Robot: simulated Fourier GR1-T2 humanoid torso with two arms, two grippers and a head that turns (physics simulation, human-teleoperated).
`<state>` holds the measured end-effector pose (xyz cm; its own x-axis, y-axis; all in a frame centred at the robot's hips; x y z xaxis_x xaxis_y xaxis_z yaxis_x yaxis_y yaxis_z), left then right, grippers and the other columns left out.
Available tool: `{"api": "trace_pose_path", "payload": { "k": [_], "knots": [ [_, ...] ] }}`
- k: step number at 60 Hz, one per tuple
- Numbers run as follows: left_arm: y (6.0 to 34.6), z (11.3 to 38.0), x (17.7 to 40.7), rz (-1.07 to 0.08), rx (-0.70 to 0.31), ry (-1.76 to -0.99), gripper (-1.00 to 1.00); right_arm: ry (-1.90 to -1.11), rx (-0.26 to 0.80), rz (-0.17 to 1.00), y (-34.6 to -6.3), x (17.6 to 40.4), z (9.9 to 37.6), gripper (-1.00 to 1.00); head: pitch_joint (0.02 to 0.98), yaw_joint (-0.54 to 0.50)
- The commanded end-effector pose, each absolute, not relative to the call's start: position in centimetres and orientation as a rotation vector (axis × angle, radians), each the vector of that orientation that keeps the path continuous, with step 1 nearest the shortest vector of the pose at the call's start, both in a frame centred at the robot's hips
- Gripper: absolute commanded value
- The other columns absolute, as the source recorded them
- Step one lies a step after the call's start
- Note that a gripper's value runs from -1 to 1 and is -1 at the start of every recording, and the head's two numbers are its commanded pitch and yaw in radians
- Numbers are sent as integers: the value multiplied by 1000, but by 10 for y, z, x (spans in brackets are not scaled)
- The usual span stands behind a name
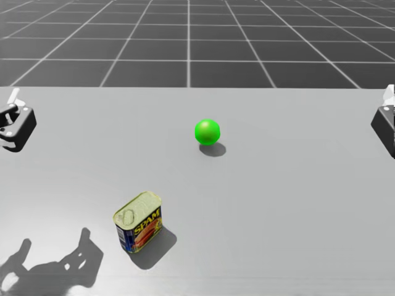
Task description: Watch the red light. When it turns green, pick up the object.
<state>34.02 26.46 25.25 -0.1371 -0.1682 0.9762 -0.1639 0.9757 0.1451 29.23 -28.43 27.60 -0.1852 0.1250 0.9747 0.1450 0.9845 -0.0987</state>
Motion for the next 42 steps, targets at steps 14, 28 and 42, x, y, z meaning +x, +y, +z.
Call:
{"api": "trace_pose_path", "payload": {
  "k": [14,28,42],
  "knots": [
    [263,251,341,-19,245,-1707,-1000,-1754,-200,-9,-282,293,274,-1000,792,82],
    [254,252,337,-55,223,-1695,-1000,-1748,-200,-2,-278,293,272,-1000,822,131],
    [229,254,321,-167,113,-1641,-1000,-1747,-199,0,-278,295,271,-1000,827,144]
  ]
}}
